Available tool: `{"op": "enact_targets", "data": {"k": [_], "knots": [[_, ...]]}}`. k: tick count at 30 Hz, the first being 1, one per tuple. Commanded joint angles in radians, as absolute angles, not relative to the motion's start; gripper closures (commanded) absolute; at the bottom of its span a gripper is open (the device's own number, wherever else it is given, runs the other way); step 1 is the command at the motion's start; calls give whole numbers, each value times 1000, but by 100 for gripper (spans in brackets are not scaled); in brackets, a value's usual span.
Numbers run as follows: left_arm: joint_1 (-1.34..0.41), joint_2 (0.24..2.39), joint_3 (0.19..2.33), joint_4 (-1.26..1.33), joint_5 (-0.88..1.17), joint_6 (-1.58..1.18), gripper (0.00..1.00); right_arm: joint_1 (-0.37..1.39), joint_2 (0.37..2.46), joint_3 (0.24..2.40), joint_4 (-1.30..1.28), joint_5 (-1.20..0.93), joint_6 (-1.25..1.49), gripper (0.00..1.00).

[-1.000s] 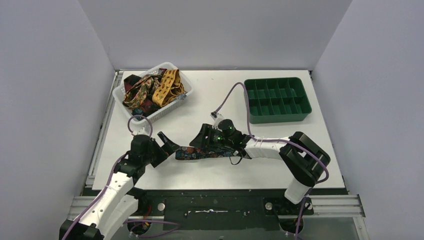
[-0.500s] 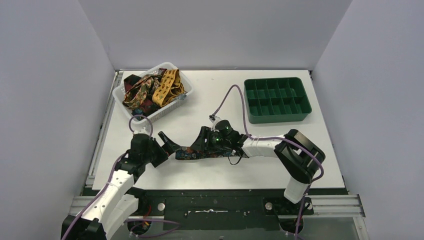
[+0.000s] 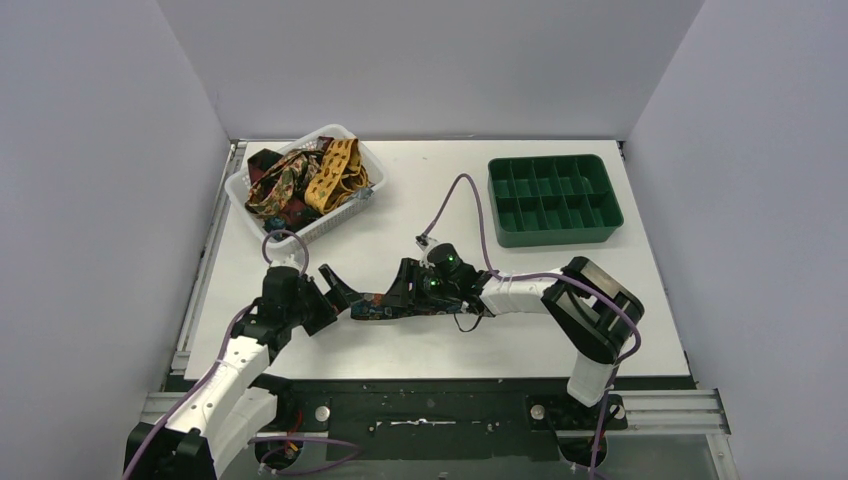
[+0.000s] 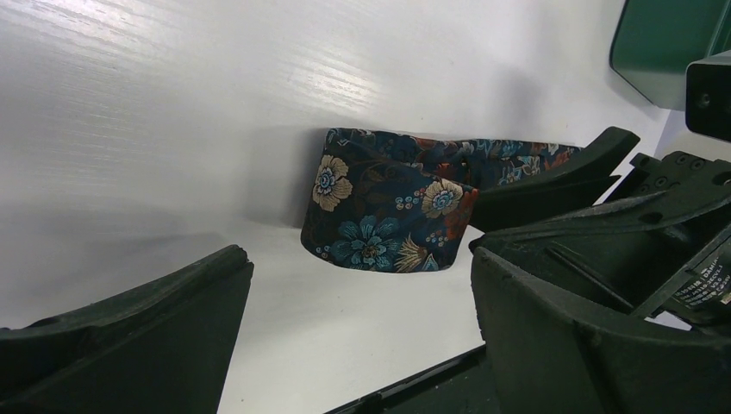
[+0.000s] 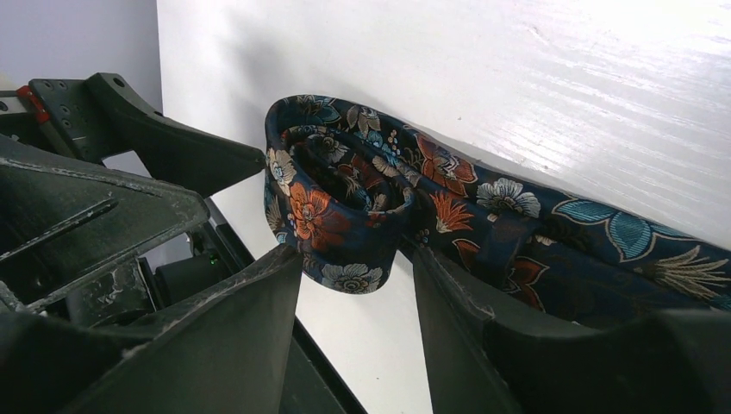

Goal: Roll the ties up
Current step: Roll the tie at the center of the board.

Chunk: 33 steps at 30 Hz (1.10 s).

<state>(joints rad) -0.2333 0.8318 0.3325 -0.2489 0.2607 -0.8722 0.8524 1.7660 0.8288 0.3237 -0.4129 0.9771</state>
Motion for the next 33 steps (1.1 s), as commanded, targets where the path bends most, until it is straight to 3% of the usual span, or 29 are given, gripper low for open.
{"op": "enact_targets", "data": {"k": [1,24,33], "knots": [[-228,833,348,-201,287,-836,3,860,1769,861,364,-428,969,49],[-222,824,302,-135,321,-871,3,845,1765,842,386,-467,940,53],[-220,828,232,-18,373,-900,6,840,1810,858,357,-474,955,60]]}}
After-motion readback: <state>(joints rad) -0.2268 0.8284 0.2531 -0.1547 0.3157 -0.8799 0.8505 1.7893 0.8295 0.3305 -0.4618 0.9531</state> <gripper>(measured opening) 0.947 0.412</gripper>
